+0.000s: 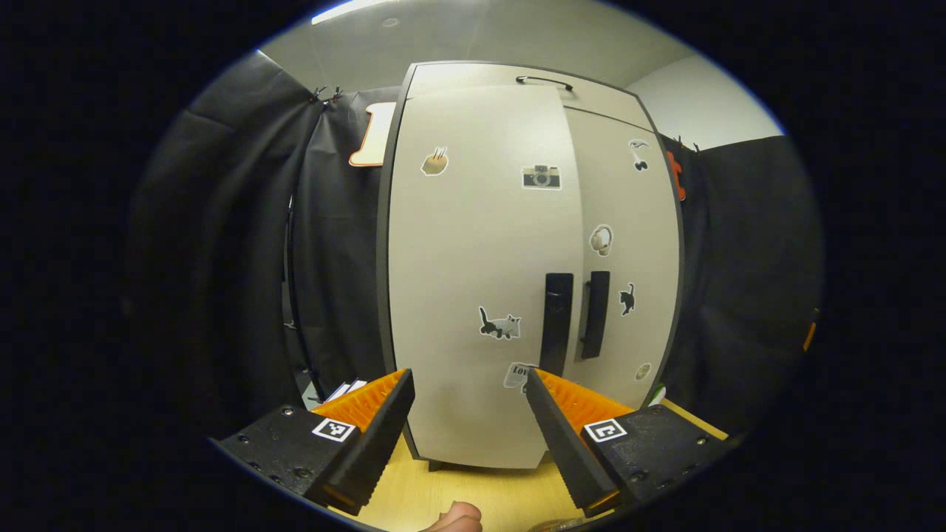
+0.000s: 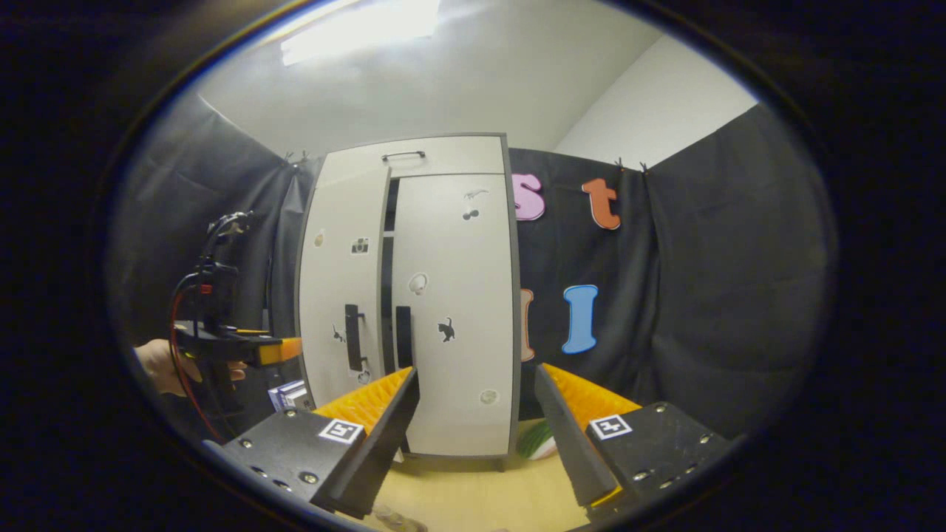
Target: Grasp the bottle in the cabinet with the left hand and place it on the coaster, then close the right door with the right hand and the left door with the left hand.
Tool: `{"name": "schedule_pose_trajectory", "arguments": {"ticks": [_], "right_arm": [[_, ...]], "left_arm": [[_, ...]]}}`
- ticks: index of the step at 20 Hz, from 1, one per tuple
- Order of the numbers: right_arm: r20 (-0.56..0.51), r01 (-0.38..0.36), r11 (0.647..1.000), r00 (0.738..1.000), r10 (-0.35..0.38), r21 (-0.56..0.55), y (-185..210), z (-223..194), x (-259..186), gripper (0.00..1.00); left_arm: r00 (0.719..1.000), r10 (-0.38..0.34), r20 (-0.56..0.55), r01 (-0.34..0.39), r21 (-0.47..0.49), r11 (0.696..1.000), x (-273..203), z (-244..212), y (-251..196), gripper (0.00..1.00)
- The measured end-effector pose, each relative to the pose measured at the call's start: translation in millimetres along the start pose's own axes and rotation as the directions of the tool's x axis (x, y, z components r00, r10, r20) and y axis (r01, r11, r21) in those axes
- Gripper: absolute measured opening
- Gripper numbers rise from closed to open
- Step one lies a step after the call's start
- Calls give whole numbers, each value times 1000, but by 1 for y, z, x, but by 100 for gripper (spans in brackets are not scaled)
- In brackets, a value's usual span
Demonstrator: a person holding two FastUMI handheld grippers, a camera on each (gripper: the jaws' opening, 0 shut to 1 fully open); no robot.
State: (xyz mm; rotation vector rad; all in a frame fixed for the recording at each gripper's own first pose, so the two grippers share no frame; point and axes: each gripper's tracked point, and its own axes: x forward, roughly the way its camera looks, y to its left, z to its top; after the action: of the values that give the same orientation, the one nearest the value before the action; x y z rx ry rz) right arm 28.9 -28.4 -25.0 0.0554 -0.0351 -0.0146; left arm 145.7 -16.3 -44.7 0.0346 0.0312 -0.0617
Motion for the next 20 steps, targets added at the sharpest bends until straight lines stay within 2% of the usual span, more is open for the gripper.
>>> {"name": "schedule_pose_trajectory", "arguments": {"ticks": [1, 2, 4, 9, 12, 14, 16, 17, 18, 20], "right_arm": [[-1, 3, 1000, 1000, -3, 6, -3, 2, -10, 93], [-3, 3, 1000, 1000, -3, 11, -4, 3, -19, 93], [2, -4, 1000, 1000, 4, 16, -5, 8, -38, 93], [14, 2, 1000, 1000, -2, -16, -10, 14, -70, 92], [7, -5, 1000, 1000, 5, 2, -4, 12, -78, 95], [-11, 1, 1000, 1000, -1, 19, -1, 9, -78, 95], [-38, -29, 999, 999, 31, 32, 9, 4, -80, 95], [-43, -38, 999, 998, 39, 29, 12, 4, -81, 95], [-48, -38, 999, 998, 39, 15, 11, 2, -81, 93], [-65, -17, 999, 998, 15, -27, 7, -6, -80, 95]], "left_arm": [[1000, 4, 0, -4, 4, 1000, -15, 1, -2, 96], [1000, 9, -2, -9, 4, 1000, -28, 2, -5, 93], [1000, 17, -6, -17, 1, 1000, -57, 2, -10, 96], [1000, 13, -4, -13, 15, 1000, -109, 6, -27, 96], [1000, 5, 4, -5, 24, 1000, -126, 6, -35, 96], [1000, -29, -14, 28, -5, 1000, -136, -3, -45, 96], [998, -56, -24, 56, -12, 998, -145, -9, -50, 96], [998, -67, -18, 67, -5, 998, -149, -11, -50, 94], [997, -73, -13, 73, 4, 997, -152, -13, -50, 97], [996, -90, -13, 90, 18, 996, -154, -16, -50, 96]]}}
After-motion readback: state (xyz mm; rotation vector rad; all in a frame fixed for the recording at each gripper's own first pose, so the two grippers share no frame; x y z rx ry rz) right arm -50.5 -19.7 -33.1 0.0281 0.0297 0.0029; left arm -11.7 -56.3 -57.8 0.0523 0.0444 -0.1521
